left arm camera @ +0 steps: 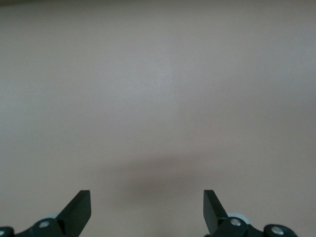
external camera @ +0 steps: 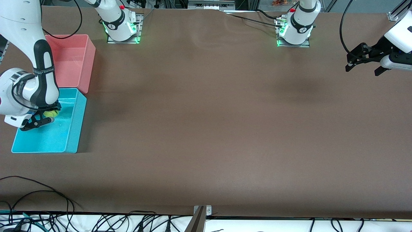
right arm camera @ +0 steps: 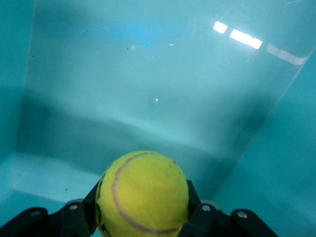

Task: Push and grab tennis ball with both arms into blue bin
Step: 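Lower the ball into the blue bin and open the right gripper, then raise the right gripper up out of the blue bin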

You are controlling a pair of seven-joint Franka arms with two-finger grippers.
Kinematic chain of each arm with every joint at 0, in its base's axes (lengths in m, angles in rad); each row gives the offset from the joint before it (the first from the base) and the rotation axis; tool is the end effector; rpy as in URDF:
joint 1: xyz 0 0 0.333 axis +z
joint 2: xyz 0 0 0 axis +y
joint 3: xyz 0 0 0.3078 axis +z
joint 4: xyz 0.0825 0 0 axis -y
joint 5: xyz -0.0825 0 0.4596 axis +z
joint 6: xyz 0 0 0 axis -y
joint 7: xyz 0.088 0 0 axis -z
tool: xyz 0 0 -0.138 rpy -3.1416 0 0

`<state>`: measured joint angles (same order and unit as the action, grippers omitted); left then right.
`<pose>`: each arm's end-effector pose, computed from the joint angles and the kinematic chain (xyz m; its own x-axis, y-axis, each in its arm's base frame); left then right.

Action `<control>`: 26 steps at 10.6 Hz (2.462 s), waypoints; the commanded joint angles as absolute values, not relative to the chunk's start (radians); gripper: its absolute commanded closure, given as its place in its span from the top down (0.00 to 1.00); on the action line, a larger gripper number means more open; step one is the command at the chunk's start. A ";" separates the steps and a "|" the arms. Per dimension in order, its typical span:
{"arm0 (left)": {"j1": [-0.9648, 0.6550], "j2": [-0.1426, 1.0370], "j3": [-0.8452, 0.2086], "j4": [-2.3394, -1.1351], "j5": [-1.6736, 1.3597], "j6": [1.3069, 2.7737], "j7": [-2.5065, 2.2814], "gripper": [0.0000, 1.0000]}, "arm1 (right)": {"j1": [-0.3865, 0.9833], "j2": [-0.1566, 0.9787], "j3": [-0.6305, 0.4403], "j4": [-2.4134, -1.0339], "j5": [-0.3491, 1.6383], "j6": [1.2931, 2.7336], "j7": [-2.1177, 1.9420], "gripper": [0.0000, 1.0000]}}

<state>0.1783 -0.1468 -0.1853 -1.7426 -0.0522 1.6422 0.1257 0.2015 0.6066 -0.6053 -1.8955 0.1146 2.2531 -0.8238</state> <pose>0.5930 -0.0167 0.5852 0.9907 -0.1278 0.0467 -0.1288 -0.9915 0.0195 0.6045 -0.2637 0.1306 0.8891 0.3676 -0.2725 0.4004 -0.9133 0.0741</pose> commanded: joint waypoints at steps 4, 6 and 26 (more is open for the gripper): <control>0.179 -0.132 -0.184 -1.709 -0.043 1.615 0.117 1.00 | 0.187 0.632 -0.597 -1.890 0.175 2.270 -0.847 0.24; 0.178 -0.132 -0.186 -1.709 -0.043 1.615 0.117 1.00 | 0.187 0.634 -0.595 -1.891 0.181 2.266 -0.847 0.40; 0.175 -0.132 -0.190 -1.707 -0.044 1.606 0.115 1.00 | 0.184 0.594 -0.598 -1.878 0.193 2.203 -0.854 1.00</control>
